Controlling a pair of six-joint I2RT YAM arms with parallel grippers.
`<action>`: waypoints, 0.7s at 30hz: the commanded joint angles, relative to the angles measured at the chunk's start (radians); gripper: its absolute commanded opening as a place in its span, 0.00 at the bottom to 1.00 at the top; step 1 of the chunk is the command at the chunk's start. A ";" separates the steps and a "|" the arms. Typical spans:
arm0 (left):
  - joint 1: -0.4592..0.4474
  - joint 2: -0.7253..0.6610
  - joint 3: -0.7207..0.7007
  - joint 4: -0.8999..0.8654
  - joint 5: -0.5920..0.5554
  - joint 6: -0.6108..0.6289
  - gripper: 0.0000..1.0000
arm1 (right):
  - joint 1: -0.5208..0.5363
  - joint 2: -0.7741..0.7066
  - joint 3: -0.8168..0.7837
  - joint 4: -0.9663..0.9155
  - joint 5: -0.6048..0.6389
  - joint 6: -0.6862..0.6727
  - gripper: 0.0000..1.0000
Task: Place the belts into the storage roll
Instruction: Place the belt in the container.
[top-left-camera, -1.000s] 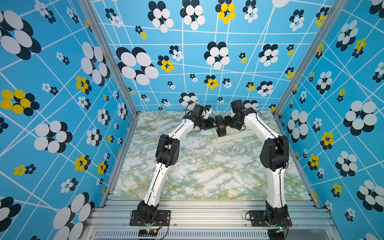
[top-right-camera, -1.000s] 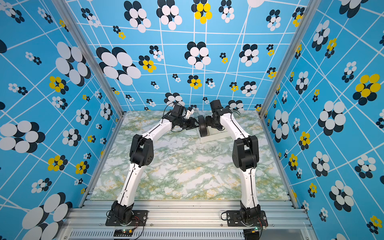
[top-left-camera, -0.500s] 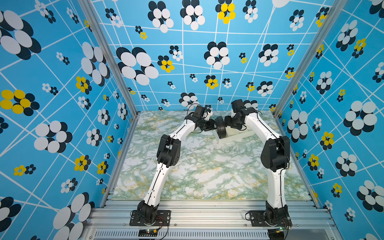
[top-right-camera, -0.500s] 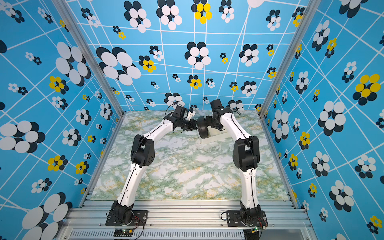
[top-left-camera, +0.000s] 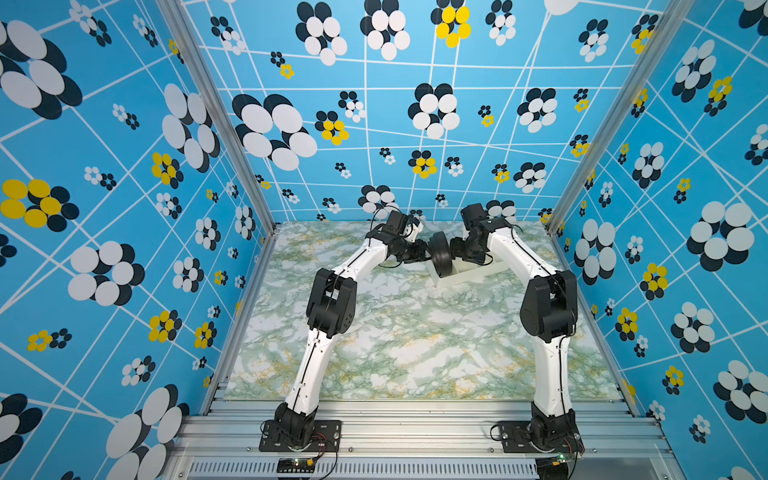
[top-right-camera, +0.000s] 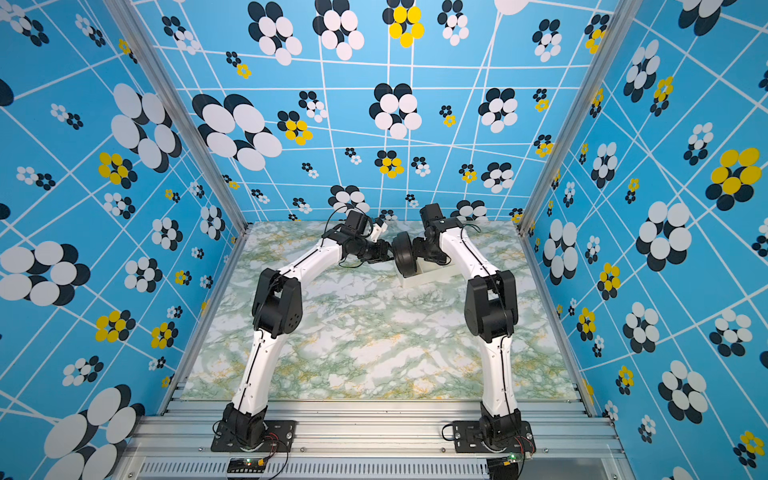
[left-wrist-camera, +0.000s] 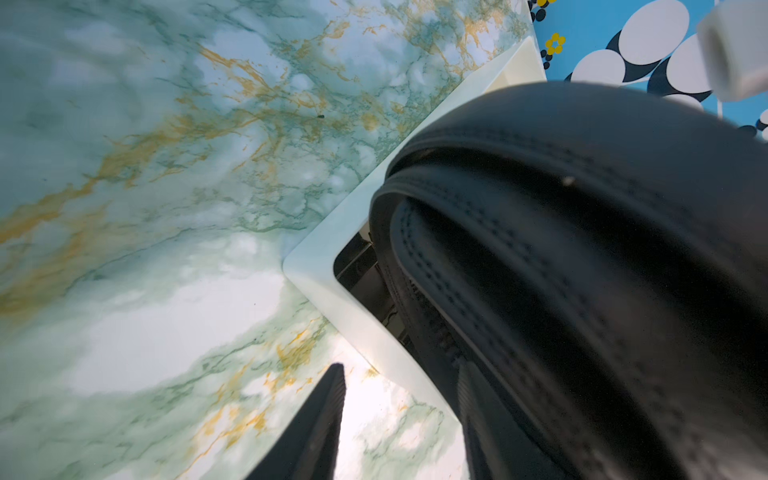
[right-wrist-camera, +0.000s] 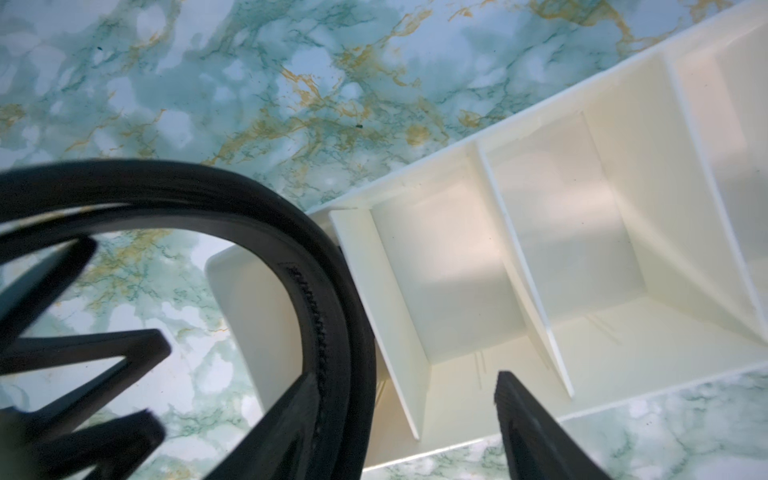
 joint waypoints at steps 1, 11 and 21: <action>0.013 -0.056 -0.021 -0.006 -0.014 0.028 0.48 | -0.003 -0.024 -0.021 -0.020 0.053 -0.012 0.71; 0.012 -0.056 -0.013 0.005 0.001 0.015 0.48 | 0.021 0.016 -0.029 -0.047 0.050 -0.010 0.68; 0.005 -0.034 0.032 -0.013 0.013 0.012 0.48 | 0.069 0.061 -0.002 -0.060 0.018 -0.039 0.67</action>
